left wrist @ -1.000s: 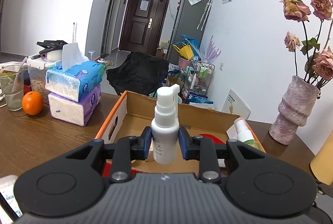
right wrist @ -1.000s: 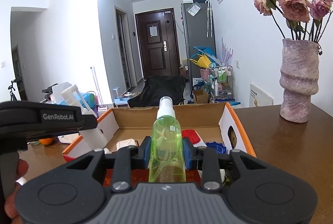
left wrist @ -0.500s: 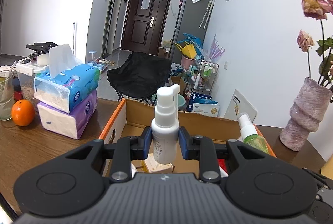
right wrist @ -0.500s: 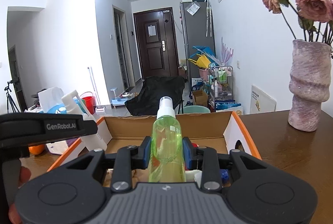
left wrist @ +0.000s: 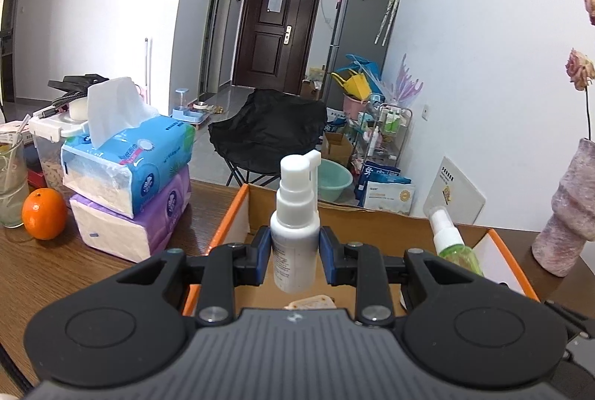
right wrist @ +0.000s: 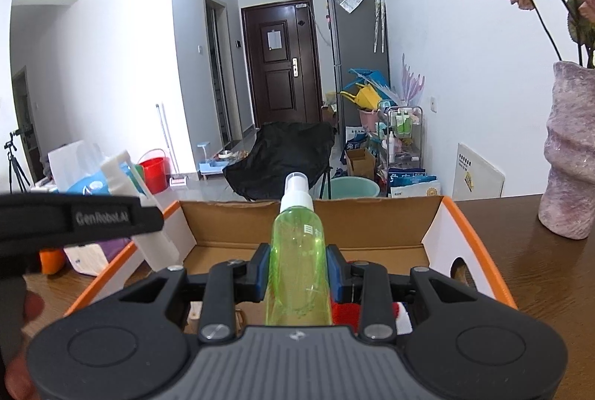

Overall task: Organize rigid objects
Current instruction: 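Open both tools to drop the two spray bottles into the box, then withdraw both tools from the box toward the tape roll and cotton box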

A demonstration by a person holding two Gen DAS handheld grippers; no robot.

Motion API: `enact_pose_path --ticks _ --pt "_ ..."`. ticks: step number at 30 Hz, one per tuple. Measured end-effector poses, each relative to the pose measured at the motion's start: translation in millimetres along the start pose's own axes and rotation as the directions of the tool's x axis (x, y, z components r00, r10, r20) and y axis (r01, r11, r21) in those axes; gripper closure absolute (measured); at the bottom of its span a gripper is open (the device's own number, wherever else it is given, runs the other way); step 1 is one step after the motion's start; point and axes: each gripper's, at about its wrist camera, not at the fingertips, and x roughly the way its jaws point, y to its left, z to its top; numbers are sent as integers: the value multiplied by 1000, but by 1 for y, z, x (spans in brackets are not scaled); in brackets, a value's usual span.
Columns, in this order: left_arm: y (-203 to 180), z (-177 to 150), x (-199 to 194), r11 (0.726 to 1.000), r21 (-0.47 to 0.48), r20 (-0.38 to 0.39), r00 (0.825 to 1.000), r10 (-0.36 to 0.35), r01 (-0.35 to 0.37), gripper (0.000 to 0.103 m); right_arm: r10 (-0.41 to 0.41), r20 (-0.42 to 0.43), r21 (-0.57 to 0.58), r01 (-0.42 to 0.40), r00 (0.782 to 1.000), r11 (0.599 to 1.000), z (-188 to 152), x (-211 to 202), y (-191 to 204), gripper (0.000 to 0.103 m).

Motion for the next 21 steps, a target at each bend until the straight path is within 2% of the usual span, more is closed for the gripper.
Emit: enact_pose_path --ticks 5,7,8,9,11,12,13,16,21 --pt "-2 1 -1 1000 20 -13 1000 -8 8 72 -7 -29 -13 7 1000 1000 -2 5 0 72" --pt "-4 0 -4 999 32 -11 1000 -10 10 48 -10 -37 -6 9 999 1000 -3 4 -1 72" --pt "-3 1 -6 1000 31 -1 1000 -5 5 27 -14 -32 -7 14 999 1000 -2 1 -2 66" --pt "-2 1 -8 1000 31 6 1000 5 -5 12 -17 -31 -7 16 999 1000 -1 -1 -1 58" --pt "-1 2 -12 999 33 28 999 25 -26 5 -19 -5 -1 19 1000 1000 -1 -10 0 15" --pt "0 3 -14 999 33 31 999 31 -32 0 -30 15 -6 30 999 1000 -1 -14 1 8" --pt "1 3 -16 999 28 36 999 37 -38 0 -45 34 -17 46 998 999 -1 -17 2 3" --pt "4 5 -19 999 22 35 998 44 -45 0 -61 39 -25 62 997 998 0 -20 3 0" --pt "7 7 -17 999 15 28 998 52 -53 0 -65 26 -24 65 998 998 0 -19 1 0"
